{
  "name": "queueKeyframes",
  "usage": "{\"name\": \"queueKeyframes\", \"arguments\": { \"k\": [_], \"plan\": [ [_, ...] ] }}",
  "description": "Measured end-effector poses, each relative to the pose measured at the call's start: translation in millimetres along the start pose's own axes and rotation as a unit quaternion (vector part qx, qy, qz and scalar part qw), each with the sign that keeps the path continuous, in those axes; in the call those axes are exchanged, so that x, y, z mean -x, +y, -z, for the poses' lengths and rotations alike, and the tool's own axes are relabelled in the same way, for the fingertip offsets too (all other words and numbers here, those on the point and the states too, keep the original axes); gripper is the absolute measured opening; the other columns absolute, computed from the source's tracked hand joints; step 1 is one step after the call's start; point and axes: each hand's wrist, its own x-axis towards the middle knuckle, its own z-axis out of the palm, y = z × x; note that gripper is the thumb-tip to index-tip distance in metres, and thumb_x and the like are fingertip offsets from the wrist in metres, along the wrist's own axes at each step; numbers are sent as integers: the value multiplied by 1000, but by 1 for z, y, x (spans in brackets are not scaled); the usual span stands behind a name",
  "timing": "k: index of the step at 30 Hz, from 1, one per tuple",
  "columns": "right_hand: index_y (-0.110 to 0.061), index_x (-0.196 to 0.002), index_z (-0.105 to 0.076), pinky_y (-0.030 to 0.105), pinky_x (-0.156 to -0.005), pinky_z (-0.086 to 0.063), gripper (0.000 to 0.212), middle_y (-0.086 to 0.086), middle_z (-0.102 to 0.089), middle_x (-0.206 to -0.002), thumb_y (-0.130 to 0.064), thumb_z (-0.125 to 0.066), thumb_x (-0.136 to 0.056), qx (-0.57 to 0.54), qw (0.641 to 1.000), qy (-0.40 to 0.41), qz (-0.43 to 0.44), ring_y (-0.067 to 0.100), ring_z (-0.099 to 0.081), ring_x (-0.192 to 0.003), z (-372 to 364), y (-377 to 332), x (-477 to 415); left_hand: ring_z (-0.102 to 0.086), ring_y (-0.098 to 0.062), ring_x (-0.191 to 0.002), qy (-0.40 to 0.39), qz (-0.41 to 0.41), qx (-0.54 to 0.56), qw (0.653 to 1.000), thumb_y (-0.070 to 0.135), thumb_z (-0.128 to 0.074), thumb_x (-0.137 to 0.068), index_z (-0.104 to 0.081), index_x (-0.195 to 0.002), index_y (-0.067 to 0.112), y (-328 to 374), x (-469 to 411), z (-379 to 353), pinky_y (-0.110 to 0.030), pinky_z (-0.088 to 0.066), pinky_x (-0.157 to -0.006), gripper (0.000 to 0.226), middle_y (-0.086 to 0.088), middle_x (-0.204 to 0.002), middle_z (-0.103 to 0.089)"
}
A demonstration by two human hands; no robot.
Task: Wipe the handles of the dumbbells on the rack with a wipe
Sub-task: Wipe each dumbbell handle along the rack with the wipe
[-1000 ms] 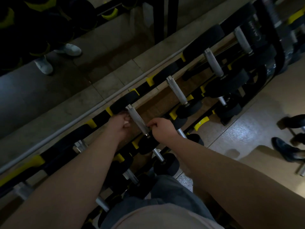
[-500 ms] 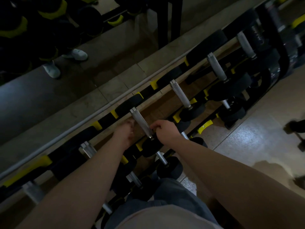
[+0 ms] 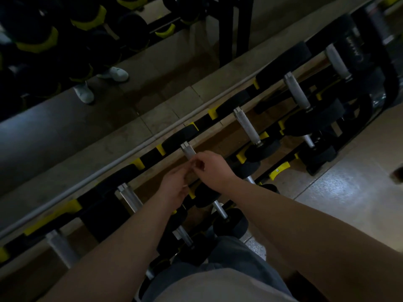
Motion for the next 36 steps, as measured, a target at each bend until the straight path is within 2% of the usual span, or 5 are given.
{"name": "queueKeyframes", "arguments": {
  "k": [10,16,26,32,36],
  "plan": [
    [-14,-103,-67,27,-66,-48,14,3,-66,-98,-18,-55,-98,-9,983,-29,-182,21,-63,-90,19,18,-40,-60,-4,-50,-42,-9,70,997,-17,-24,-83,-52,-133,3,7,-9,-5,-16,-44,-44,62,-7,-91,-63],
    [0,-93,-59,32,-67,-46,14,11,-56,-87,-14,-57,-96,185,935,-257,-158,25,-58,-83,30,22,-42,-54,-12,-73,-7,25,35,999,-13,-35,-91,-61,-110,12,1,-9,-9,-22,-48,-61,41,-7,-96,-64],
    [1,-102,-68,38,-76,-55,18,14,-64,-86,-8,-53,-100,-170,960,-62,-215,23,-61,-80,18,13,-87,-53,-15,-74,30,50,-3,998,-7,-37,-97,-59,-116,9,2,-7,-15,-26,-46,-62,33,-9,-94,-60],
    [0,-116,-66,34,-79,-54,25,16,-68,-110,-6,-51,-98,113,925,-315,-180,27,-65,-94,16,40,-64,-57,-14,-80,39,39,-22,998,-3,-42,-97,-64,-117,13,1,-3,-14,-25,-46,-60,34,-9,-109,-65],
    [2,-95,-64,20,-49,-44,13,8,-59,-75,1,-51,-93,21,941,-282,-185,16,-54,-60,27,36,-71,-55,-13,-78,26,40,-47,998,-5,-36,-95,-64,-120,12,-1,1,-15,-24,-46,-57,40,-10,-110,-64]
  ]
}}
